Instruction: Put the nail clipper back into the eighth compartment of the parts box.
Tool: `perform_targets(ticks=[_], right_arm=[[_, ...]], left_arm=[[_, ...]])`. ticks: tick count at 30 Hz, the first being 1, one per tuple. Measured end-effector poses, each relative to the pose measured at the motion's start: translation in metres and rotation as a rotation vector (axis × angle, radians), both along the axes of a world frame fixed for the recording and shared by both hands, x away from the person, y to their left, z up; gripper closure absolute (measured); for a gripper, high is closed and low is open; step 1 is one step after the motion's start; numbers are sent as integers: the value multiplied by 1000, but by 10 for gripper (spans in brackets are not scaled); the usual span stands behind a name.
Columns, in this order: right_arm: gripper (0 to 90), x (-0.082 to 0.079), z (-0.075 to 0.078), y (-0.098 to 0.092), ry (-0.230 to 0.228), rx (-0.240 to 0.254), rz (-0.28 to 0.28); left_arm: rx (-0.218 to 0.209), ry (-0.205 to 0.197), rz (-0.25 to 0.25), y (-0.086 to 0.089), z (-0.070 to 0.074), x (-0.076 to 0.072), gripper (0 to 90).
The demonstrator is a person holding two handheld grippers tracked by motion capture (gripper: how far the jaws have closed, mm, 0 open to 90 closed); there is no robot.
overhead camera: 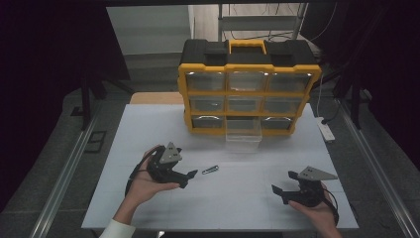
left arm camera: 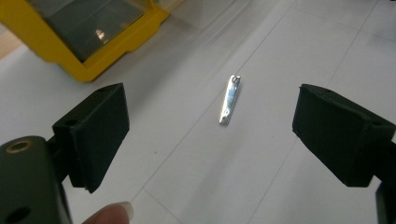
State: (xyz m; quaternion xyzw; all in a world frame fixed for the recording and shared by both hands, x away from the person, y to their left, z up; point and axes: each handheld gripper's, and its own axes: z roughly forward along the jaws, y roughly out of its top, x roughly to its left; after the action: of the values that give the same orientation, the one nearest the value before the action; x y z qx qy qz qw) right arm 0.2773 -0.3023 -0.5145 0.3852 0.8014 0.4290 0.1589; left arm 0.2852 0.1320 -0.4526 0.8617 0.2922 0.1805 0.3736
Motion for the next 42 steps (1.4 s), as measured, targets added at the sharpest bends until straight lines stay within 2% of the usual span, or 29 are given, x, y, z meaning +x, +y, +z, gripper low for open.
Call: perform_targets(ticks=[7,14,24,42], right_arm=[[140,0,-2,-2,6,-4,-4],[141,0,-1,-3,4,-4,-10],[142,1,-2,-3,5,-11,-5],[145,1,-3,-4,7,-16,-16]], left_arm=[[6,4,-19,-10,2,11,115],[60,-7,-58,-24,7,21,114],[68,0,-77,-33,15,33,114],[143,28,-121,-61,11,58,118]])
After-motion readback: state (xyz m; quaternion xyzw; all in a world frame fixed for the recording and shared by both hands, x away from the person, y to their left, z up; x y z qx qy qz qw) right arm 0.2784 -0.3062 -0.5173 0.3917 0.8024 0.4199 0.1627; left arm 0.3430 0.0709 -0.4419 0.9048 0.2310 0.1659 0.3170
